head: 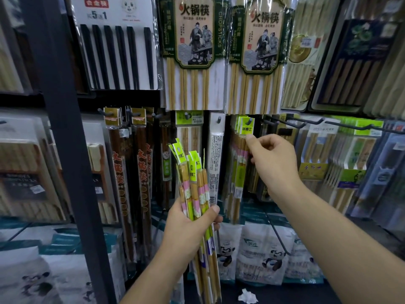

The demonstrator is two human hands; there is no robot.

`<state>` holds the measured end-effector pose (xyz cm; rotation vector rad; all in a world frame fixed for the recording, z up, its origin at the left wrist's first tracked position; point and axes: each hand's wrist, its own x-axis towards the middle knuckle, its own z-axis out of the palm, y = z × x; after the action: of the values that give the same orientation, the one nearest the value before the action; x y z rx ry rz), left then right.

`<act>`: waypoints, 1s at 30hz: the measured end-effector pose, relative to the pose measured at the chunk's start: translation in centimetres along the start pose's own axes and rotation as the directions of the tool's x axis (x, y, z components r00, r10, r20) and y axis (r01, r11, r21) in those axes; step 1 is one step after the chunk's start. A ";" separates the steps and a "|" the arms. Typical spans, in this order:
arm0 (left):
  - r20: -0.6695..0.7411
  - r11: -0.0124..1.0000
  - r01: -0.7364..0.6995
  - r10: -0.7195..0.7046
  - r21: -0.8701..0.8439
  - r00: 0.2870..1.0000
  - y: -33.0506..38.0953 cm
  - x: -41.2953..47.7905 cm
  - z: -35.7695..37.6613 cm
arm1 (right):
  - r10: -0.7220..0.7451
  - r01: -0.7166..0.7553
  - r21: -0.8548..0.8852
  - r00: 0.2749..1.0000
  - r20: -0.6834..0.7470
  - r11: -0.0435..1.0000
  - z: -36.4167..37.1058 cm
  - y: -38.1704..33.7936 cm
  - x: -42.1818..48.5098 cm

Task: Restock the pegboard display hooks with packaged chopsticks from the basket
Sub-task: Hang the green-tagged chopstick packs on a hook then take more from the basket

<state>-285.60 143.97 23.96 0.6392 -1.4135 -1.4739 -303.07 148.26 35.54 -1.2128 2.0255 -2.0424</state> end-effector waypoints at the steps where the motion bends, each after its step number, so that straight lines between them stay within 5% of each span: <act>1: 0.002 1.000 -0.001 0.001 0.003 1.000 0.0 0.0 0.0 | 0.000 0.000 -0.018 1.000 -0.013 1.000 -0.1 0.3 -0.6; 3: 0.011 1.000 -0.005 0.005 0.009 1.000 0.0 0.1 0.1 | -0.010 0.012 -0.044 0.999 0.047 0.999 0.0 0.7 -2.1; 7: 0.050 1.000 -0.012 0.012 -0.001 0.999 0.1 -0.1 0.5 | -0.084 0.071 0.048 0.916 0.393 0.996 0.8 0.9 -4.9; 10: 0.084 0.999 -0.024 0.021 0.025 0.996 0.1 -0.2 0.5 | -0.073 0.035 0.089 0.884 0.461 0.995 1.4 1.1 -5.4; 14: 0.125 0.999 -0.026 0.022 0.032 0.992 0.0 -0.2 0.2 | 0.007 -0.082 0.138 0.882 0.471 0.987 1.2 1.0 -5.1; 19: 0.131 0.998 -0.044 0.038 0.042 0.991 0.1 -0.3 0.1 | -0.042 -0.027 0.141 0.883 0.468 0.990 0.7 1.0 -5.0; 25: 0.064 0.986 0.033 -0.022 -0.166 0.998 0.0 -0.1 -0.1 | -0.033 -0.044 0.271 0.961 0.274 0.962 -0.2 -1.2 -2.9; 30: 0.049 0.988 0.038 -0.031 -0.148 0.998 0.0 -0.1 0.0 | -0.013 -0.031 0.274 0.987 0.159 0.961 -0.8 -2.6 -0.8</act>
<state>-285.53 144.03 23.92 0.5419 -1.3186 -1.6140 -301.65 149.72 37.51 -1.2614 1.6097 -2.0614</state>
